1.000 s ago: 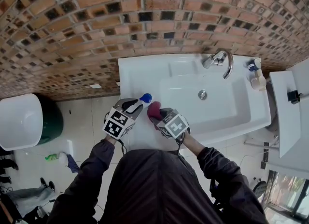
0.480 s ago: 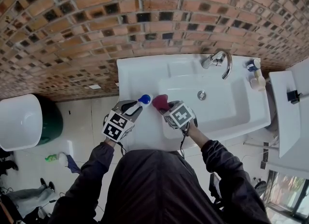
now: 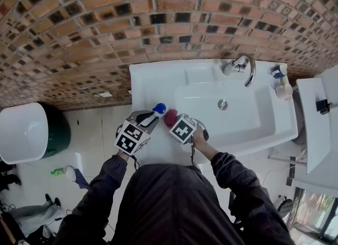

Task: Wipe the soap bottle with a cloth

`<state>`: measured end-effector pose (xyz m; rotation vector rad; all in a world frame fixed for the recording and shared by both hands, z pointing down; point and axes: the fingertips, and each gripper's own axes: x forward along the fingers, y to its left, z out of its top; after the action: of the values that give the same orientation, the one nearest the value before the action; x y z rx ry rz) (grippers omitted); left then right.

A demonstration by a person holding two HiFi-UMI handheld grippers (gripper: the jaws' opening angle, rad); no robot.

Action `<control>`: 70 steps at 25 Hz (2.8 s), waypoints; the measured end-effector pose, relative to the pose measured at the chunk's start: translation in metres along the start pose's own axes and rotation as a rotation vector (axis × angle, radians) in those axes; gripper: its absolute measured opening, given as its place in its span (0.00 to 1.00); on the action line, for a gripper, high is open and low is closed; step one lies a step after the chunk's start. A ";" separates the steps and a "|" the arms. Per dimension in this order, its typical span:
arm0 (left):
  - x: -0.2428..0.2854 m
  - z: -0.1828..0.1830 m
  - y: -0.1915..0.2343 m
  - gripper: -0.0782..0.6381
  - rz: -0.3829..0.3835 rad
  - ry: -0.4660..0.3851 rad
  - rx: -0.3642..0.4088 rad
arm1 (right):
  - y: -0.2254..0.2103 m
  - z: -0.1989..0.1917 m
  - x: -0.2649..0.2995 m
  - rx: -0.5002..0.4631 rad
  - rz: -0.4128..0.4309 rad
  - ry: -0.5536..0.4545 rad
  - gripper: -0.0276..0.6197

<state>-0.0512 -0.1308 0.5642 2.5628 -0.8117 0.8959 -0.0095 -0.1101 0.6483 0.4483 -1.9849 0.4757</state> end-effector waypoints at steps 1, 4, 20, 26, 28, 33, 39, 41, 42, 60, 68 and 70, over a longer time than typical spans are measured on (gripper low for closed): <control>0.000 0.000 0.000 0.24 -0.001 0.001 -0.001 | 0.007 0.000 0.002 -0.008 0.013 -0.004 0.18; 0.000 0.001 -0.002 0.24 -0.006 0.005 -0.006 | 0.026 0.004 0.004 -0.036 0.058 -0.026 0.18; 0.002 0.000 -0.001 0.24 0.005 -0.002 -0.006 | -0.035 0.013 -0.052 0.039 -0.025 -0.116 0.18; 0.003 0.002 -0.005 0.24 -0.011 0.003 -0.004 | 0.007 0.023 -0.050 -0.181 -0.018 -0.094 0.18; 0.004 0.002 -0.003 0.24 -0.004 -0.001 0.001 | 0.017 0.019 -0.046 -0.199 0.011 -0.090 0.18; 0.000 -0.002 0.001 0.24 0.011 0.014 0.012 | 0.012 0.010 -0.049 -0.165 0.011 -0.096 0.18; -0.033 0.036 0.001 0.34 0.021 0.030 0.168 | 0.002 0.002 -0.061 -0.126 -0.012 -0.117 0.18; -0.031 0.047 0.000 0.40 0.009 0.054 0.227 | 0.000 -0.002 -0.062 -0.109 -0.012 -0.120 0.18; -0.026 0.050 -0.001 0.41 0.001 0.073 0.261 | 0.000 -0.005 -0.062 -0.102 -0.013 -0.121 0.18; 0.007 0.034 -0.015 0.36 -0.281 0.220 0.763 | -0.010 -0.023 -0.075 -0.019 -0.033 -0.132 0.18; -0.002 0.047 -0.016 0.48 -0.347 0.114 0.725 | -0.013 -0.027 -0.078 -0.037 -0.035 -0.115 0.18; -0.009 0.051 -0.011 0.53 -0.284 0.089 0.649 | -0.019 -0.024 -0.076 -0.036 -0.042 -0.119 0.18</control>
<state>-0.0261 -0.1413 0.5189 3.0299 -0.1157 1.3293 0.0506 -0.1060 0.5923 0.5047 -2.0905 0.3941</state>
